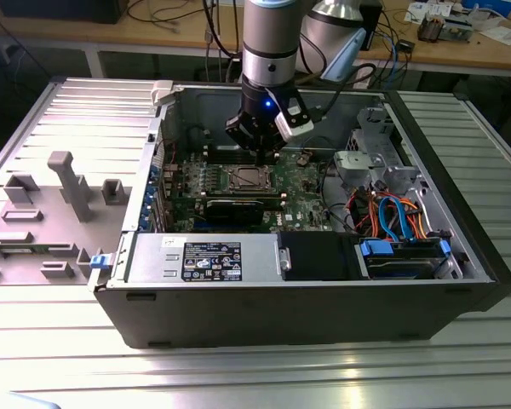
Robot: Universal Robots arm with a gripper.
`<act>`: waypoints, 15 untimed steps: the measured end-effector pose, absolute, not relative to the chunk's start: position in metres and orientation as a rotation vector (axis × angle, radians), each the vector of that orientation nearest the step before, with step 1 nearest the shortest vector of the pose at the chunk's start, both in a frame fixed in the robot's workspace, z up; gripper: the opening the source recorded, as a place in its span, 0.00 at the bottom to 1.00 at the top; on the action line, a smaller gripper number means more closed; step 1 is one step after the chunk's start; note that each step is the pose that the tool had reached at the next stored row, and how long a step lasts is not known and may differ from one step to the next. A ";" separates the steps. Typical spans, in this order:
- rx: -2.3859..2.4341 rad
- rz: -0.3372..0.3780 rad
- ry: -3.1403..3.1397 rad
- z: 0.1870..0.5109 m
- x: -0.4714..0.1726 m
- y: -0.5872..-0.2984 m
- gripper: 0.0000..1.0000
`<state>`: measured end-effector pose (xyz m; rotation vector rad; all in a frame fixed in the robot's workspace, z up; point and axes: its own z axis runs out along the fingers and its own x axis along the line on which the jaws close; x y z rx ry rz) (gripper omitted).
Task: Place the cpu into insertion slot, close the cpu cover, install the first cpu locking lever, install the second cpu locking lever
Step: 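Install the second cpu locking lever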
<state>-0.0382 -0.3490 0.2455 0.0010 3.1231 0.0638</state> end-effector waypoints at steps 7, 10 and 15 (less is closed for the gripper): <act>0.001 0.064 3.123 0.246 -0.038 -0.349 0.11; 0.001 0.064 3.123 0.246 -0.038 -0.350 0.11; 0.001 0.064 3.123 0.246 -0.038 -0.355 0.11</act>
